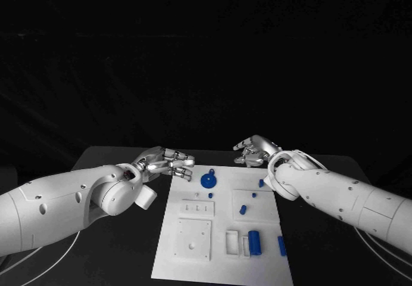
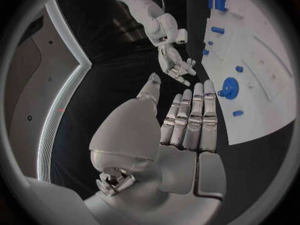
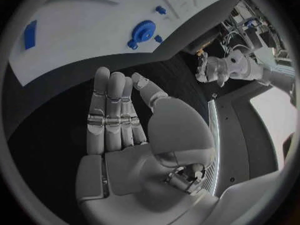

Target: Assemble the parts on the task board

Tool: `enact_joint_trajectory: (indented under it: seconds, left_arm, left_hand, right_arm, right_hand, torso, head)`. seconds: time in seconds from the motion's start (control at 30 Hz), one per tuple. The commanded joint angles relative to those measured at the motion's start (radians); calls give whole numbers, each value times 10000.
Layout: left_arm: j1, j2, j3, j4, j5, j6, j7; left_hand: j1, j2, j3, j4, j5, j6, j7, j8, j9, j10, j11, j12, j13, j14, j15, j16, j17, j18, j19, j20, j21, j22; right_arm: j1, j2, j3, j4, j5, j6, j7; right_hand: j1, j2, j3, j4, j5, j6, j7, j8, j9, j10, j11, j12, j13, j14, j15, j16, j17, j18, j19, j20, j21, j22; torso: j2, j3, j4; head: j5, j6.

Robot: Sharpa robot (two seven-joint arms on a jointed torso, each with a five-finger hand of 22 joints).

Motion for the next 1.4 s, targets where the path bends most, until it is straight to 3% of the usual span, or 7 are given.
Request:
enact_joint_trajectory:
  seconds: [0.03,0.3,0.5,0.63,0.93,1.3,1.4]
  left_arm:
    - [-27,3,4,-81,6,130,160]
    - [-108,29,2,-361,13,203,184]
    - [-158,35,2,-479,17,270,195]
    - [-184,37,2,-522,18,304,197]
    - [-200,11,2,-519,19,340,187]
    - [-222,-120,2,-351,15,428,131]
    - [-228,-167,2,-295,9,444,120]
  left_hand:
    - [-45,51,-42,-3,-60,48,-23,-11,6,18,-15,-33,13,-14,-14,13,3,-26,-23,-38,-34,-11]
    - [-45,51,-42,-3,-60,48,-23,-11,6,18,-15,-33,13,-14,-14,13,3,-26,-23,-38,-34,-11]
    - [-45,51,-42,-3,-60,48,-23,-11,6,18,-15,-33,13,-14,-14,13,3,-26,-23,-38,-34,-11]
    - [-33,80,-51,-32,-59,26,-13,-17,5,12,-11,-33,13,-22,-12,11,2,-28,-28,-38,-38,-12]
    - [-36,79,-61,-37,-59,17,-5,-18,4,12,-7,-33,13,-26,-11,12,2,-28,-32,-36,-41,-12]
    - [-36,96,-57,-35,-53,-56,48,-22,1,1,19,-34,12,-26,-6,14,4,-23,-32,-31,-41,-11]
    - [-36,96,-57,-35,-53,-56,48,-22,1,1,19,-34,12,-26,-6,14,4,-23,-32,-31,-41,-11]
  right_arm:
    - [31,-256,81,114,2656,1058,1488]
    - [80,-796,285,15,5355,2538,2247]
    - [69,-984,309,-275,7742,3501,2371]
    - [31,-1137,311,-418,8401,3553,2264]
    - [-170,-1293,292,-981,7848,3457,1870]
    - [-674,-1252,256,-1356,6958,3083,1809]
    - [-778,-1265,254,-1374,6069,2986,1730]
  right_hand:
    - [252,74,531,-14,72,15,18,53,2,312,279,-2439,-2379,-78,319,-2225,-1424,-3,-990,320,-54,-1432]
    - [147,50,2200,49,317,-878,308,17,-36,-771,1152,-3766,-5027,-2674,1535,-4104,-5516,192,-3887,1824,-54,-6273]
    - [21,90,162,329,736,-1542,-186,-19,-74,-4006,1166,-3812,-5089,-6744,2389,-4217,-7259,1639,-4691,3288,-48,-8871]
    - [313,564,-1493,293,456,-769,-69,40,-20,-2592,1762,-3689,-5023,-4143,2427,-3955,-7020,1828,-2510,2773,438,-8755]
    - [404,597,-3255,463,669,510,157,-93,-5,-323,330,430,-2373,-913,472,-1271,-2194,412,943,165,5323,-5710]
    - [1493,338,-1689,-44,392,119,313,85,77,-2548,819,2092,-1215,-4839,1294,1049,2713,1493,-2633,1230,8348,-2095]
    - [1005,250,-1661,-15,647,182,143,82,69,-2240,363,4928,583,-3339,588,3686,3239,641,-526,609,11006,909]
  torso:
    - [-101,66,-156]
    - [-231,161,-375]
    - [-259,234,-453]
    - [-274,238,-443]
    - [-234,242,-465]
    - [-216,236,-420]
    - [-212,235,-413]
  head:
    - [-18,15]
    - [-78,23]
    - [-76,-27]
    - [-131,-58]
    - [-219,-98]
    - [-342,-243]
    - [-350,-264]
